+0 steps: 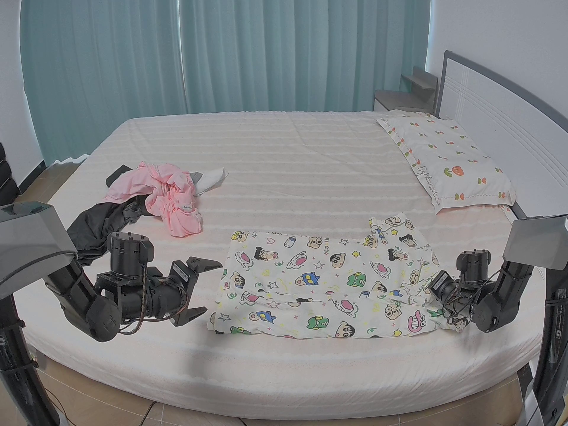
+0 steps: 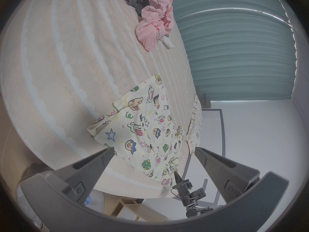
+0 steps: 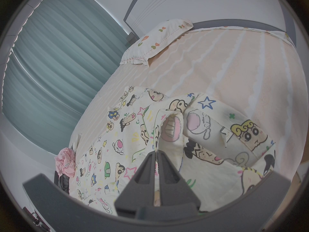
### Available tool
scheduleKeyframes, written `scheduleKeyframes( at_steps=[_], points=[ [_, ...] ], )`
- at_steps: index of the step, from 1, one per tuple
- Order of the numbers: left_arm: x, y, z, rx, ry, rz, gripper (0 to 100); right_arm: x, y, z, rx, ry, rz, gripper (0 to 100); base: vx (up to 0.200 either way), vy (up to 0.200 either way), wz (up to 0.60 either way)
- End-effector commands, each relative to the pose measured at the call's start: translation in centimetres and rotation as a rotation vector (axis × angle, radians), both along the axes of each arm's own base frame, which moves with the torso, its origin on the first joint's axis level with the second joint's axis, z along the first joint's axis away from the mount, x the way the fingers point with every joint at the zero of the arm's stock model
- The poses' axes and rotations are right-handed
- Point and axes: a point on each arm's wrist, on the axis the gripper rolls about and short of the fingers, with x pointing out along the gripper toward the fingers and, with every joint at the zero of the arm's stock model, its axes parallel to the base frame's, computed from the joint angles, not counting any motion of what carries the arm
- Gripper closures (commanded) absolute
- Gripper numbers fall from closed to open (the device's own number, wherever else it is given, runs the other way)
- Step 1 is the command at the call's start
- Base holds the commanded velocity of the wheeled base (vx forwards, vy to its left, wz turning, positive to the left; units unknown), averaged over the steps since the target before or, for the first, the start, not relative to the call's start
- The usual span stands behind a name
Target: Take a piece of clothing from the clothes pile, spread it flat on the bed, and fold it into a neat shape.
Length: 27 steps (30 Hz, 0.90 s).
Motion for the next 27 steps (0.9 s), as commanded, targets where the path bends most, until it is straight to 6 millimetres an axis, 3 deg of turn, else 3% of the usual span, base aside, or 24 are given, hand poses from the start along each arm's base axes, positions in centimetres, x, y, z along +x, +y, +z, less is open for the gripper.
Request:
scheduleKeyframes(
  at_steps=[1,4,18,27],
  points=[
    [0.0,0.0,-0.1,0.000,0.002,0.000,0,-0.3,0.0,0.5,0.000,-0.008,0.001,100,0.000,0.000,0.00],
    [0.0,0.0,-0.1,0.000,0.002,0.000,0,-0.3,0.0,0.5,0.000,-0.006,0.001,100,0.000,0.000,0.00],
    [0.1,-0.5,-0.4,0.023,0.000,0.018,0,-2.3,0.6,5.2,0.005,-0.098,0.023,100,0.000,0.000,0.00],
    [0.1,-0.5,-0.4,0.022,-0.002,0.018,0,-2.7,1.7,6.8,-0.048,-0.136,0.037,100,0.000,0.000,0.00]
  ],
)
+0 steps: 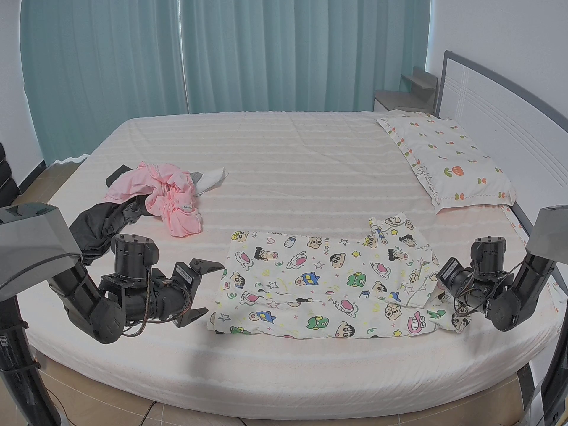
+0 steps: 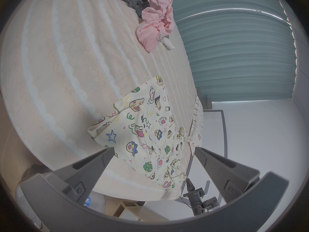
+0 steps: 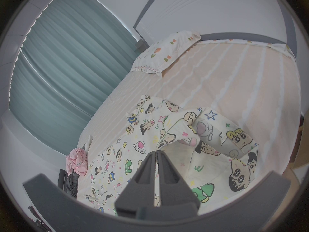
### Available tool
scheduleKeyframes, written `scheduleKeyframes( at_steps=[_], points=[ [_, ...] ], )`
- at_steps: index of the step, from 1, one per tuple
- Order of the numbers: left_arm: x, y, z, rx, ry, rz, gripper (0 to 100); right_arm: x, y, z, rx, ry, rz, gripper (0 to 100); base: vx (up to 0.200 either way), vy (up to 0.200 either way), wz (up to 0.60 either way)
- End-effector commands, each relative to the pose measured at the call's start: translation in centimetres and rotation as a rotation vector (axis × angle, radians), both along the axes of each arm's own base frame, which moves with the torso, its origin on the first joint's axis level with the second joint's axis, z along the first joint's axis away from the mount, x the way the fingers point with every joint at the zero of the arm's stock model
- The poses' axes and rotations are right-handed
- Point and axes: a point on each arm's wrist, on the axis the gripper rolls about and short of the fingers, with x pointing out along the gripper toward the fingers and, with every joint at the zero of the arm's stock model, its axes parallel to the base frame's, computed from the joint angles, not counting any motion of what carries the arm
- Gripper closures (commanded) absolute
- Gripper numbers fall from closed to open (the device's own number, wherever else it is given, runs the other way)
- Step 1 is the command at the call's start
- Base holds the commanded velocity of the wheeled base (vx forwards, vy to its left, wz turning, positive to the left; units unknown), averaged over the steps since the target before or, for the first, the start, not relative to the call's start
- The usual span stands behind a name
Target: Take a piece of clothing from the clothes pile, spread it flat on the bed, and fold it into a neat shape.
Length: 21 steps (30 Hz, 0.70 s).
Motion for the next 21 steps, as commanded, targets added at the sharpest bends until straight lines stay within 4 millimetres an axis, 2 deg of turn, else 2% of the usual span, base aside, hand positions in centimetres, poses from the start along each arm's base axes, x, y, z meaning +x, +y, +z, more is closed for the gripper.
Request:
scheduleKeyframes(
  at_steps=[1,5,10,18,21],
  points=[
    [0.0,0.0,-0.1,0.001,0.001,0.000,0,0.1,0.6,1.5,-0.025,-0.041,0.015,100,0.000,0.000,0.00],
    [0.0,0.0,-0.1,0.001,0.001,0.000,0,0.2,1.1,2.3,-0.041,-0.027,0.033,100,0.000,0.000,0.00],
    [0.0,0.0,-0.1,0.001,0.003,0.000,0,-0.1,2.2,4.7,-0.051,0.000,0.063,100,0.000,0.000,0.00],
    [0.0,0.0,-0.1,0.001,0.001,0.000,0,-1.8,2.8,7.5,-0.086,0.054,0.077,100,0.000,0.000,0.00],
    [0.0,0.0,-0.1,0.001,0.001,0.000,0,-2.5,3.1,7.8,-0.100,0.102,0.095,100,0.000,0.000,0.00]
  ],
)
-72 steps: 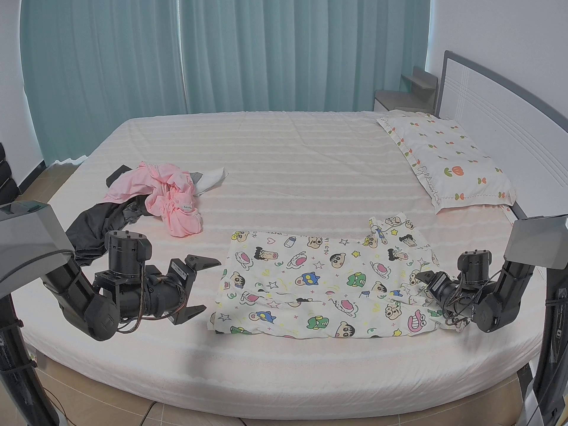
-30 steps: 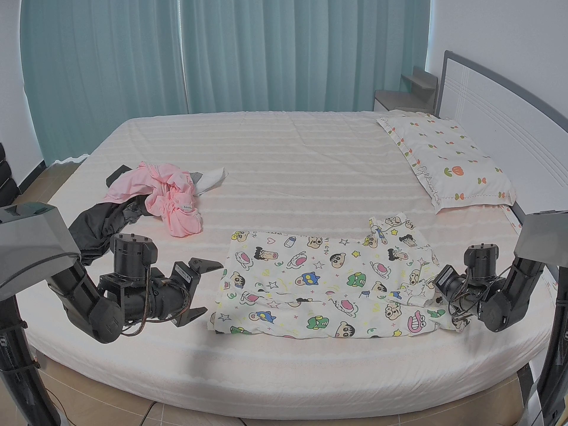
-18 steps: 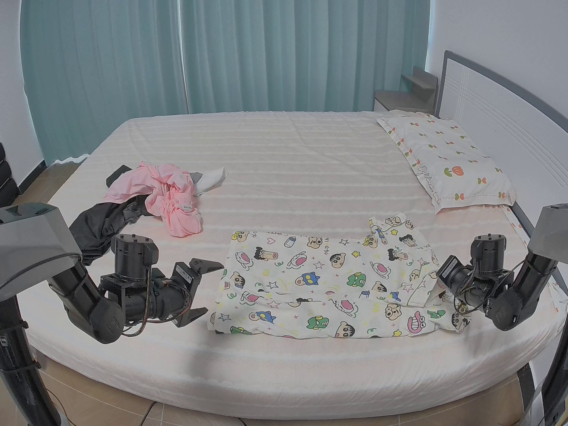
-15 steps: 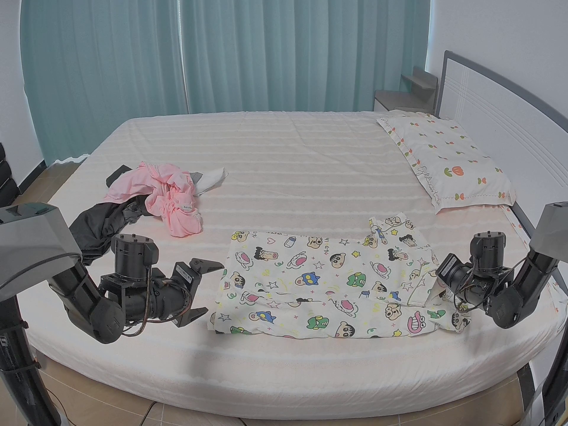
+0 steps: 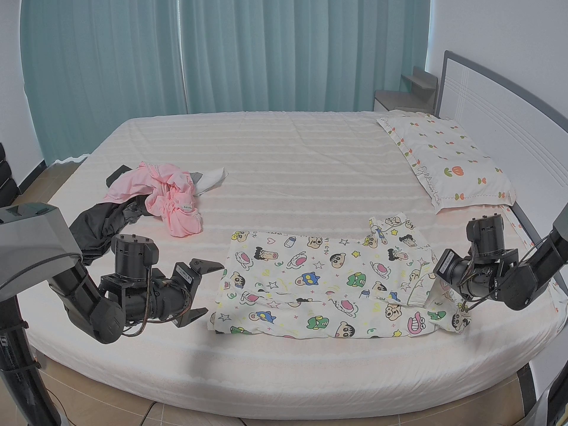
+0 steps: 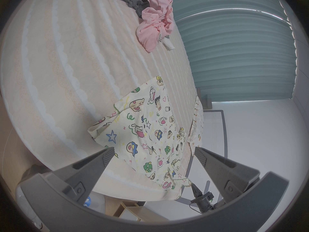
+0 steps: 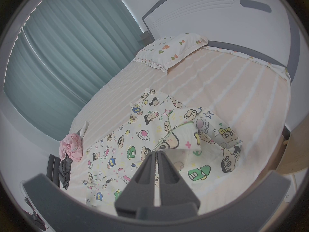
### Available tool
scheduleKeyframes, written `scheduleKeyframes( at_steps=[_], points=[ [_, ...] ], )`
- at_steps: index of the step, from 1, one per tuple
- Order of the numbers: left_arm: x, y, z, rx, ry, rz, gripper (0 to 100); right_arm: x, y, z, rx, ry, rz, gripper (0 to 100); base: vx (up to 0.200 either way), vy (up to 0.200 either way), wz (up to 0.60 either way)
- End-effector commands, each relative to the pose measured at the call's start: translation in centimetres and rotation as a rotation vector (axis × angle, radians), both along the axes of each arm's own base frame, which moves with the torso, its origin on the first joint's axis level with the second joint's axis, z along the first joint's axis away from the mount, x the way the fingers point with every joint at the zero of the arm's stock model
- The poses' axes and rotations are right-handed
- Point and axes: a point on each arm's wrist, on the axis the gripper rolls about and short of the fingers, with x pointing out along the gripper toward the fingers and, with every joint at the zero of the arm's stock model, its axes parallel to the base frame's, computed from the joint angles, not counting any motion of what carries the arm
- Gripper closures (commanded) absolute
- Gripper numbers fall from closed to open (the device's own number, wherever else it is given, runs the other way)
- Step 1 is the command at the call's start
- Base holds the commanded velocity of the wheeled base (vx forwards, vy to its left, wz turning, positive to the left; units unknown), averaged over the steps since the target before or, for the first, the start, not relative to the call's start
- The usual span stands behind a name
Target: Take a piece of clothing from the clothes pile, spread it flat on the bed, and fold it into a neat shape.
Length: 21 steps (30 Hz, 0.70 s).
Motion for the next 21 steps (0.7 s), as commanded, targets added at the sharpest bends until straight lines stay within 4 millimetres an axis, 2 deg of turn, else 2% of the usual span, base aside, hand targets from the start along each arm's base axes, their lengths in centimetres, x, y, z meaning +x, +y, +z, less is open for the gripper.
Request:
scheduleKeyframes(
  at_steps=[1,10,21],
  points=[
    [0.0,0.0,0.0,0.000,0.001,0.000,0,-0.9,0.5,2.7,0.005,-0.045,0.025,100,0.000,0.000,0.00],
    [0.0,0.0,0.0,0.000,0.001,0.000,0,-1.9,1.5,4.8,-0.021,0.059,0.068,100,0.000,0.000,0.00],
    [0.0,0.0,0.0,0.000,0.001,0.000,0,-3.6,1.6,4.9,-0.060,0.172,0.078,100,0.000,0.000,0.00]
  ],
)
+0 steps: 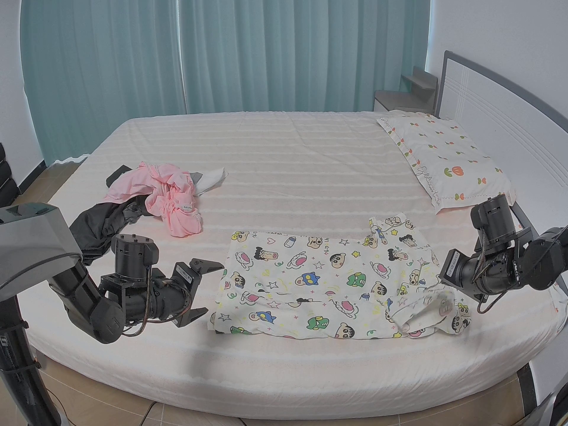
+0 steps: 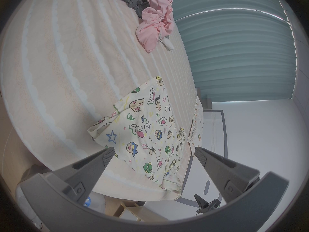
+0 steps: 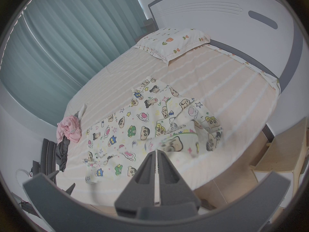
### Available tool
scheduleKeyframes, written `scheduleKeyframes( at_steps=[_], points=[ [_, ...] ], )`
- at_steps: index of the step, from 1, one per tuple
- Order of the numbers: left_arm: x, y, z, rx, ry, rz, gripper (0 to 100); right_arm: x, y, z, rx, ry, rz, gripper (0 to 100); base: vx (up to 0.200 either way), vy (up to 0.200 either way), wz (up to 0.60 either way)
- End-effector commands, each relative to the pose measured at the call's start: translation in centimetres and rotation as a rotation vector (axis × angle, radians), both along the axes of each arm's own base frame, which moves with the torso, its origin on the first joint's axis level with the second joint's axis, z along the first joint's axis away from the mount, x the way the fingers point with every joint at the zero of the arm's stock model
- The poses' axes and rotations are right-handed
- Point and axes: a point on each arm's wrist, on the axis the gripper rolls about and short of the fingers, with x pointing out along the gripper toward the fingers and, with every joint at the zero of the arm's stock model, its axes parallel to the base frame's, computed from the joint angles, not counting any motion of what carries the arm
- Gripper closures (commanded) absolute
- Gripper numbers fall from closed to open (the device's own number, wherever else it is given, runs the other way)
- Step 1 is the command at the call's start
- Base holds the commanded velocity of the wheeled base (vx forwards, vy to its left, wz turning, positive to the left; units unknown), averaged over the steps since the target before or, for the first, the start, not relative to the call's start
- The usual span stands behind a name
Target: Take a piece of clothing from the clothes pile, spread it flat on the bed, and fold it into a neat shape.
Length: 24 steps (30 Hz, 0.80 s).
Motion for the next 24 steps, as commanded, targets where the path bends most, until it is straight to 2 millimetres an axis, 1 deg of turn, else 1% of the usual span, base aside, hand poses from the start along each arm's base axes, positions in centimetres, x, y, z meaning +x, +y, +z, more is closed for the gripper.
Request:
scheduleKeyframes(
  at_steps=[1,5,8,10,14,16,18,19,20,22,24],
  points=[
    [0.0,0.0,0.0,0.000,0.001,0.000,0,-0.7,0.4,0.4,-0.008,0.020,0.015,100,0.000,0.000,0.00],
    [0.0,0.0,-0.1,0.000,0.003,0.000,0,-0.8,0.6,-0.7,-0.020,0.059,0.020,100,0.000,0.000,0.00],
    [0.0,0.0,-0.1,0.000,0.003,0.000,0,-1.0,0.5,-0.8,-0.021,0.064,0.019,100,0.000,0.000,0.00],
    [0.0,0.0,-0.1,0.000,0.003,0.000,0,-1.4,0.2,-1.2,-0.026,0.078,0.015,100,0.000,0.000,0.00],
    [0.0,0.0,-0.1,0.001,0.002,-0.001,0,-1.3,-1.5,-2.0,0.004,0.115,-0.011,100,0.000,0.000,0.00],
    [-0.1,0.0,-0.1,0.002,0.004,-0.001,0,-1.2,-2.5,-2.6,0.072,0.124,0.015,100,0.000,0.000,0.00],
    [-0.1,0.0,-0.1,0.002,0.004,-0.001,0,-1.3,-2.8,-2.7,0.083,0.124,0.019,100,0.000,0.000,0.00],
    [-0.1,0.0,-0.1,0.002,0.004,-0.003,0,-1.4,-3.7,-3.3,0.120,0.105,0.042,100,0.000,0.000,0.00],
    [-0.1,0.0,-0.1,0.004,0.002,-0.004,0,-1.3,-4.2,-3.6,0.133,0.089,0.046,0,0.000,0.000,0.00],
    [-0.1,0.0,-0.1,0.012,-0.003,-0.012,0,-0.9,-5.0,-4.4,0.155,0.064,0.038,0,0.000,0.000,0.00],
    [-0.1,0.0,-0.2,0.023,-0.008,-0.017,0,-0.5,-6.1,-5.8,0.171,0.039,0.047,0,0.000,0.000,0.00]
  ],
)
